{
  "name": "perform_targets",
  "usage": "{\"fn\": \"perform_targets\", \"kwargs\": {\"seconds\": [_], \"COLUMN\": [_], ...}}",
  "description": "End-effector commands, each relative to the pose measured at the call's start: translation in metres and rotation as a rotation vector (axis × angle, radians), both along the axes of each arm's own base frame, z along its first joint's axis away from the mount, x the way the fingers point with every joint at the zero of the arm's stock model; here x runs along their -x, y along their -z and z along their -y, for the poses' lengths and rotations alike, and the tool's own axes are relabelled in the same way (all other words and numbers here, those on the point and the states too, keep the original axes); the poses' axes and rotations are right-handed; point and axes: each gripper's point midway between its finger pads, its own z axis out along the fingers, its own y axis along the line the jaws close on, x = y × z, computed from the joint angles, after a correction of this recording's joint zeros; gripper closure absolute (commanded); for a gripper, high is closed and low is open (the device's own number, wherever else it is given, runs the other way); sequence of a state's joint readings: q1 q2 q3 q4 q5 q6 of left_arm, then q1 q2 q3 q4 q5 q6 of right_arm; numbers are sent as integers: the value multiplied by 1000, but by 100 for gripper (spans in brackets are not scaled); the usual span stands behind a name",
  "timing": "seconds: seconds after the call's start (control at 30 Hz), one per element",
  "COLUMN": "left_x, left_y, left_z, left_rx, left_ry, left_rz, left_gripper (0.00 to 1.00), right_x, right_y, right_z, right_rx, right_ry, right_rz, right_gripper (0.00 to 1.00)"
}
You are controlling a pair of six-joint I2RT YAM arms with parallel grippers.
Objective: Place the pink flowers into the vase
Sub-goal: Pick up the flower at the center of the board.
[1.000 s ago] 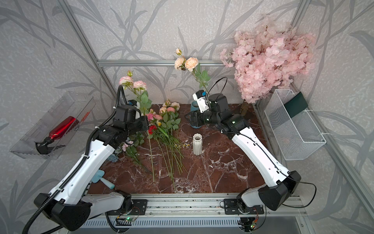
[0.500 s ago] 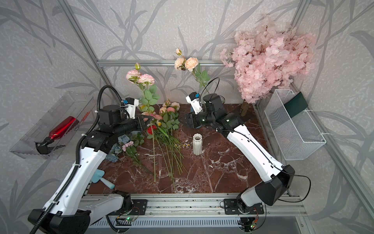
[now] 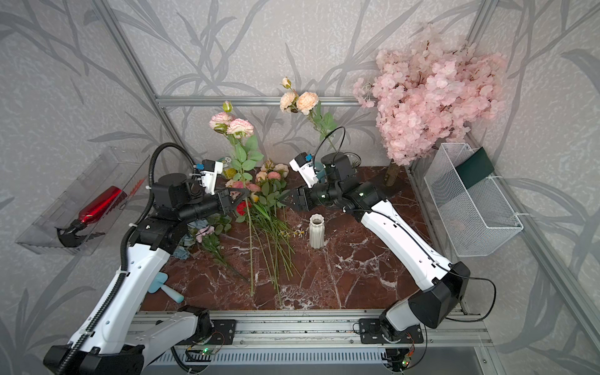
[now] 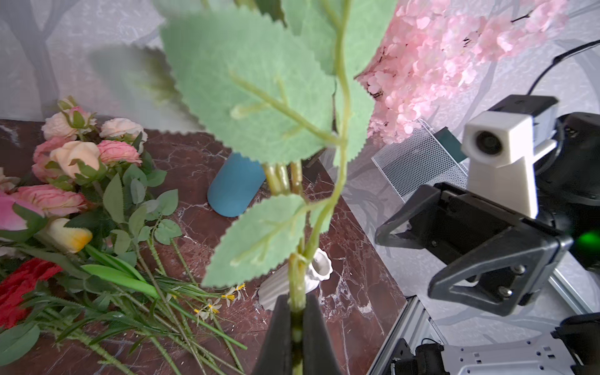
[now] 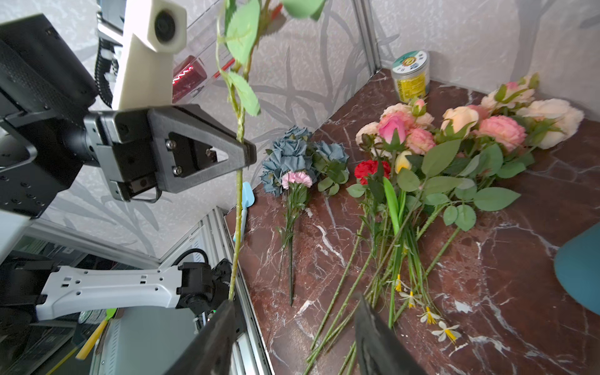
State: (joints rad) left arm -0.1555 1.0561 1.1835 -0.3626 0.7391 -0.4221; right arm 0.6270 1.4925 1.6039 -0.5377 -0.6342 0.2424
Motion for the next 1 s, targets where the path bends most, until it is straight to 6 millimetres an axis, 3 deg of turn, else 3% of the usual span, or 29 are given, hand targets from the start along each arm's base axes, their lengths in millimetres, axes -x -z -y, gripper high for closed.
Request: {"fn": "perform_targets", "kwargs": {"seconds": [0.0, 0.13, 0.37, 0.5, 0.97], "left_x": [11, 14, 20, 21, 30], "left_y": [-26, -35, -38, -39, -47], "left_z": [9, 17, 23, 26, 29], "left_rx": [74, 143, 188, 222, 250], "left_ry": [89, 163, 224, 251, 289], "left_rz": [70, 66, 61, 48, 62], "left_gripper": [100, 100, 100, 100, 100], "right_x": [13, 16, 25, 29, 25], "right_y": [-1, -4, -13, -22, -19], "right_z": [-9, -13, -32, -41, -61], "right_rx": [-50, -95, -198, -272, -357], "right_ry": [-71, -95, -170, -205, -227], "right_rz": [-12, -20, -34, -46, -101], "right_gripper": [42, 44, 60, 62, 66]}}
